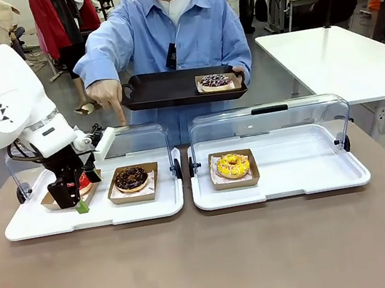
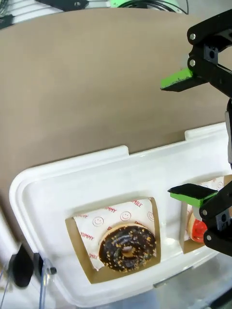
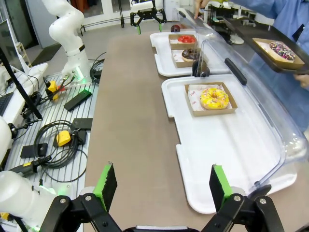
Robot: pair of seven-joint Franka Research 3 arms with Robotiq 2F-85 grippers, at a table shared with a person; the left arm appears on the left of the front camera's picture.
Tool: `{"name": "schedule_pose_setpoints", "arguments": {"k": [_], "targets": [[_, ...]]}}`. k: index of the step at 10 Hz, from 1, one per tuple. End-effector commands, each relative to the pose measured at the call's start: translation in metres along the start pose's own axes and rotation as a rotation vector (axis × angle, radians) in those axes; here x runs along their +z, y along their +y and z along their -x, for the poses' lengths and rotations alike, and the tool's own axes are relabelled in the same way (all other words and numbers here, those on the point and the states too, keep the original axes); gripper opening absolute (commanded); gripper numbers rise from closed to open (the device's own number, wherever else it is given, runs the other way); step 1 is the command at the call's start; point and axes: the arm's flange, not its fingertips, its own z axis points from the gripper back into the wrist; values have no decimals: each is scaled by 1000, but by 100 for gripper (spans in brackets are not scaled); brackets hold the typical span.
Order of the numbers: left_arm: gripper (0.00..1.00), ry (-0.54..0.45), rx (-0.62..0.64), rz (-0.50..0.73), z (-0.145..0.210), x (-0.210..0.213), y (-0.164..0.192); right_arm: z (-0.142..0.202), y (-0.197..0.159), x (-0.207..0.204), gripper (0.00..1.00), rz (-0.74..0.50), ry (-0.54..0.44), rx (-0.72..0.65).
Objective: Provide the desired donut to the person.
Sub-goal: Pick up and lift the Paper togo box containing the Donut pointed at by the person.
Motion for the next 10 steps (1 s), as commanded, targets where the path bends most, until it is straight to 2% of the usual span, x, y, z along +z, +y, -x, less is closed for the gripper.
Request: {"name": "schedule_pose_setpoints", "arguments": {"k": [1, 6, 10], "targets": [[100, 135, 6, 49, -20, -21, 20, 0, 2, 0, 100, 4, -6, 4], [100, 105, 20, 70, -20, -56, 58, 0, 2, 0, 100, 4, -6, 4], [100, 104, 25, 117, -26, -73, 70, 0, 2, 0, 100, 4, -6, 4]]}}
